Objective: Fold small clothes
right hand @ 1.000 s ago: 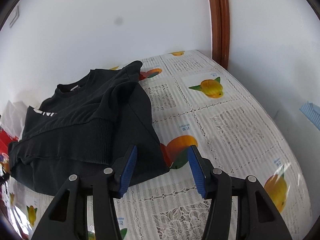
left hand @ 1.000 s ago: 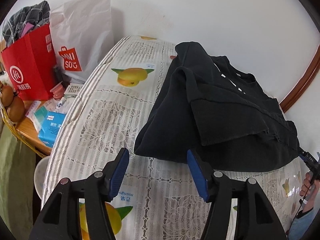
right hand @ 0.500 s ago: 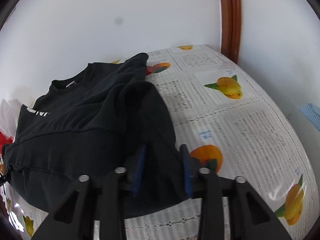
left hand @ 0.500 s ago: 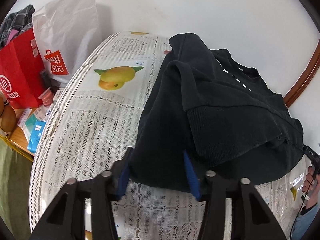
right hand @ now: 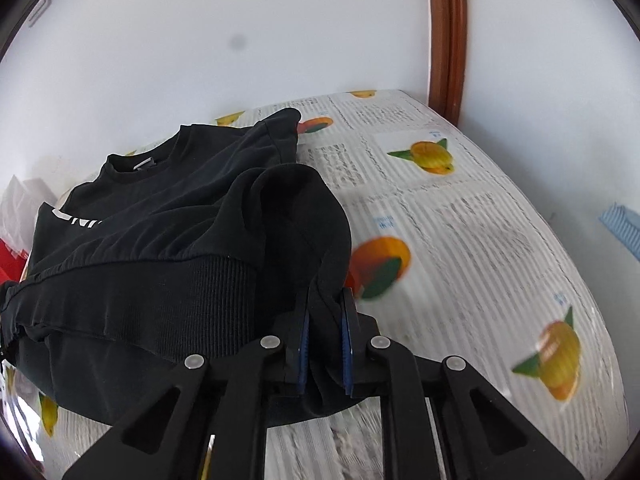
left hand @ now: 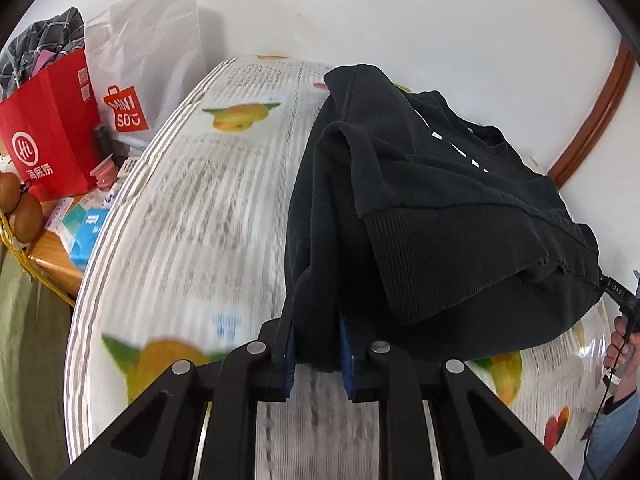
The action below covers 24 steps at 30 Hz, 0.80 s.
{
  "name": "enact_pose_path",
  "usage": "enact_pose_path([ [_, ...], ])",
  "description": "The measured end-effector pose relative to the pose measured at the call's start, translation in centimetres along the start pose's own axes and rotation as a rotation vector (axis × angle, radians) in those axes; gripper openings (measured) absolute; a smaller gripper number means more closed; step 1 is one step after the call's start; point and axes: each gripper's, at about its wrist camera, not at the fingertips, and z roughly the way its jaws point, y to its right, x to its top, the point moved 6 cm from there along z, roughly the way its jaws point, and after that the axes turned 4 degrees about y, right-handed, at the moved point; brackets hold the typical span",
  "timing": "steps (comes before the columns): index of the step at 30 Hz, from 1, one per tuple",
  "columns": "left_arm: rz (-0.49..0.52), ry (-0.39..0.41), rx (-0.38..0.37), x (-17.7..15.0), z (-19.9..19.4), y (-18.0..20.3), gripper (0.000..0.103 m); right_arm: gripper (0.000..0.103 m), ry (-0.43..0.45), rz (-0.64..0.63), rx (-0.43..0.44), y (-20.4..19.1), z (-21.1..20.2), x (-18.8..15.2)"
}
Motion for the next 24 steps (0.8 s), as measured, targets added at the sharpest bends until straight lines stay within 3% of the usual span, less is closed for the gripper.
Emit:
enact_pose_path([
  [9, 0.038, -0.001, 0.000, -5.0, -4.0, 0.9, 0.018, 0.013, 0.007, 0.001, -0.020, 2.2, -4.7, -4.9],
  [14, 0.074, 0.011, 0.023, -6.2, -5.2, 1.2, 0.025, 0.024, 0.012, 0.004, -0.017, 2.9, -7.7, -6.6],
  [18, 0.046, 0.018, 0.023, -6.2, -6.0, 1.0, 0.038, 0.030, 0.067, 0.005, -0.020, 2.4, -10.4, -6.6],
  [24, 0.055, 0.068, 0.024, -6.2, -8.2, 1.9, 0.046, 0.030, 0.090, -0.051, 0.106, -2.2, -11.8, -6.8],
])
